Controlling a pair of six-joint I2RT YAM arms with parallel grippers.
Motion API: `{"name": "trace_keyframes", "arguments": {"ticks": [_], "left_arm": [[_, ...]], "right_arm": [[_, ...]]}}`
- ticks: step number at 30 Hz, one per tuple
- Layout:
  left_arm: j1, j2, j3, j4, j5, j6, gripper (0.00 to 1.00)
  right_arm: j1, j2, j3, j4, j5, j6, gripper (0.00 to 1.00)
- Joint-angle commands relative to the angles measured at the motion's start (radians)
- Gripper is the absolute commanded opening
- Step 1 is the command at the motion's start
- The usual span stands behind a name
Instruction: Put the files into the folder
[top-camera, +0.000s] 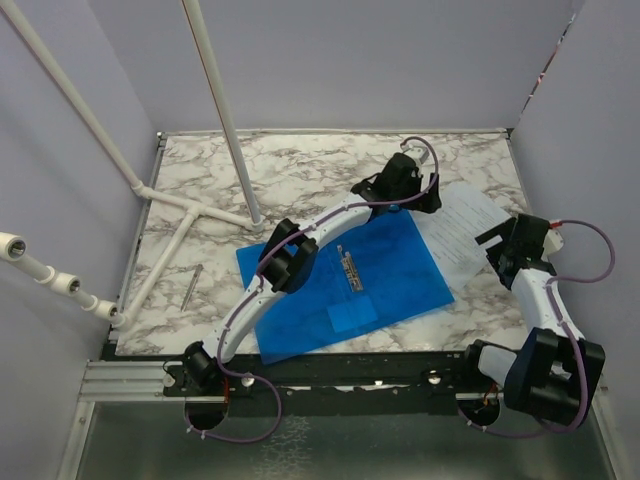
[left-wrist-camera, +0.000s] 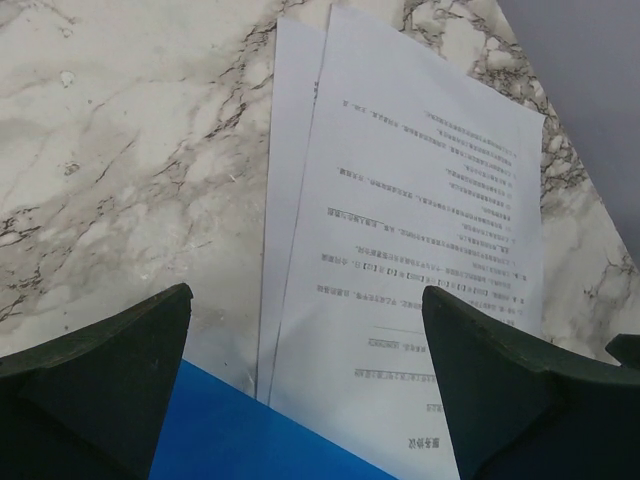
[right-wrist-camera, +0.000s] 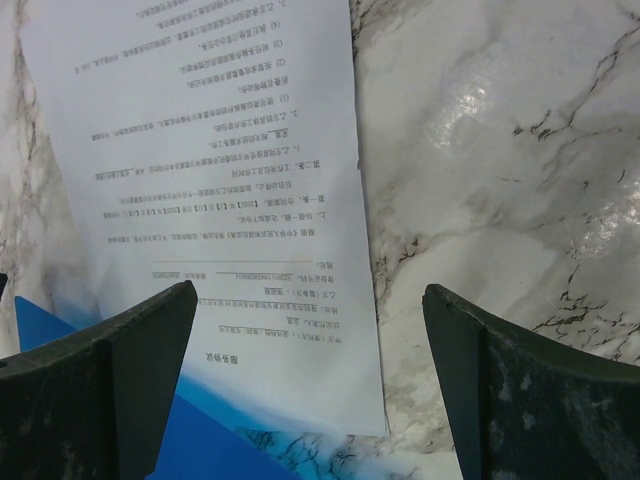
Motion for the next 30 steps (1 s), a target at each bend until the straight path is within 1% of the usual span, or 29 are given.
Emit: {"name": "trace_keyframes", "arguments": {"ticks": [1, 8, 21, 30], "left_arm": [[0.006, 0.071, 0.046, 0.105, 0.081, -0.073, 0.99], [0.011, 0.143, 0.090, 0.155, 0.126, -0.115, 0.99], [0.019, 0.194, 0.082, 0.162, 0.177, -0.156, 0.99], [0.009, 0.201, 0.045, 0.116, 0.236, -0.155, 0.99]], "right_arm": [[-0.014, 0.041, -0.020, 0.061, -0.026, 0.044, 1.00], [-0.048, 0.100, -0.040, 0.099, -0.052, 0.063, 1.00], [-0.068, 0.227, -0.084, 0.237, -0.127, 0.073, 1.00], [-0.068, 0.333, -0.113, 0.375, -0.298, 0.086, 1.00]]}}
